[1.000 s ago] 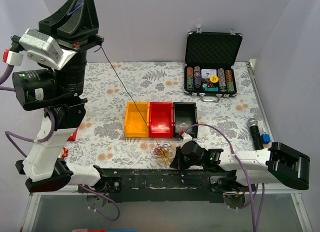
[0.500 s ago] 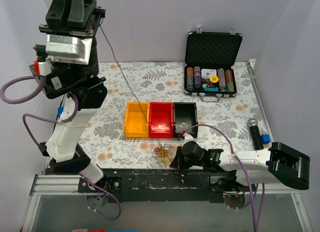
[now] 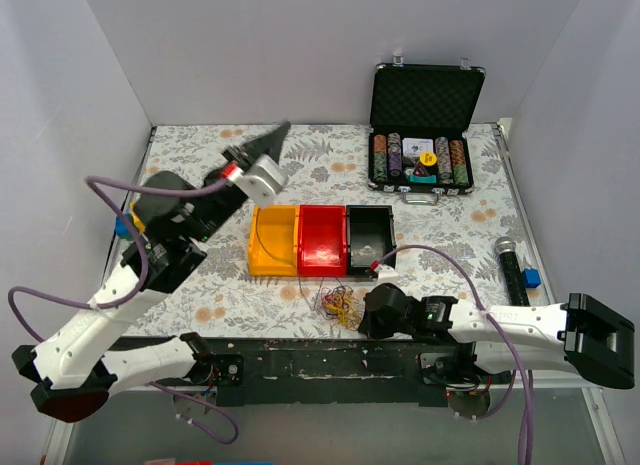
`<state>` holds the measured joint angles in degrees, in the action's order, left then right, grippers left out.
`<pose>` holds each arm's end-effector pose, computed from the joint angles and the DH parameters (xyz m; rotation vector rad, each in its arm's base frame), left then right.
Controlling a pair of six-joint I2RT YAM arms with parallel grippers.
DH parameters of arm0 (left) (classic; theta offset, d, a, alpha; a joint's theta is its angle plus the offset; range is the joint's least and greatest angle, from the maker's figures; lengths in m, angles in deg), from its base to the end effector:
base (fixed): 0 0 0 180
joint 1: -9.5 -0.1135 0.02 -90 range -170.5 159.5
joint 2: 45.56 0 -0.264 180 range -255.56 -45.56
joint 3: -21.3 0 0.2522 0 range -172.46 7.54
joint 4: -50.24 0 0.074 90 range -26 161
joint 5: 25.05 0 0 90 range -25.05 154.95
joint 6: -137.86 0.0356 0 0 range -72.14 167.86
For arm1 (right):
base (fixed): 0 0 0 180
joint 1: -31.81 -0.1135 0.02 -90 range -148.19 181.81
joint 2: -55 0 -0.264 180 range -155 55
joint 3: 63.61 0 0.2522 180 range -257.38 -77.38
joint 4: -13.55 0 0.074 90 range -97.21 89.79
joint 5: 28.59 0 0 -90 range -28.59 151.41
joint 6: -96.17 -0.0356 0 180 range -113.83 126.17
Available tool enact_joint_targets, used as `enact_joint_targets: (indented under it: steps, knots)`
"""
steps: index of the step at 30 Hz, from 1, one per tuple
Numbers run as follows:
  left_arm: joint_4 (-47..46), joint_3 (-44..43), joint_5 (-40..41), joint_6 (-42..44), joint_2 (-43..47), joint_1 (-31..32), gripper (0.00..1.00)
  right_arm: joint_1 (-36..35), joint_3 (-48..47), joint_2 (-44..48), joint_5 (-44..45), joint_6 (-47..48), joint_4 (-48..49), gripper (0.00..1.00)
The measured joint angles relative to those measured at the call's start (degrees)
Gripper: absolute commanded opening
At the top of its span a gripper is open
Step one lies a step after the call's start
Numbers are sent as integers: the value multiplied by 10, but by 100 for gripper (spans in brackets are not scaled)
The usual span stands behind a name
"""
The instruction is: Untangle the cables
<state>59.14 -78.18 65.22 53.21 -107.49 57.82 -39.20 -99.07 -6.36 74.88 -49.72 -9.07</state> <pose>0.1277 -0.1432 0.5527 0.4900 0.9782 -0.6731 0.0704 0.1791 0.1537 -0.2200 2.5147 0.7211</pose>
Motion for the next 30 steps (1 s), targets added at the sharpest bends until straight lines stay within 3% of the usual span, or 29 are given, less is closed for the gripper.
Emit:
enact_joint_targets:
  steps: [6,9,10,13,18,30]
  knots:
    - [163,252,-14,7,99,-1,2,0,-2,43,22,19,-62,1]
    - [220,328,-16,32,108,-1,23,0,1,63,26,25,-74,1]
    - [238,344,-16,38,108,-1,40,0,1,67,26,28,-76,1]
    - [270,371,-17,42,96,-1,51,0,1,71,26,35,-76,1]
    - [301,366,-46,22,37,-2,98,0,1,65,25,40,-76,1]
    - [429,285,-312,-29,-29,13,95,0,0,48,25,49,-72,1]
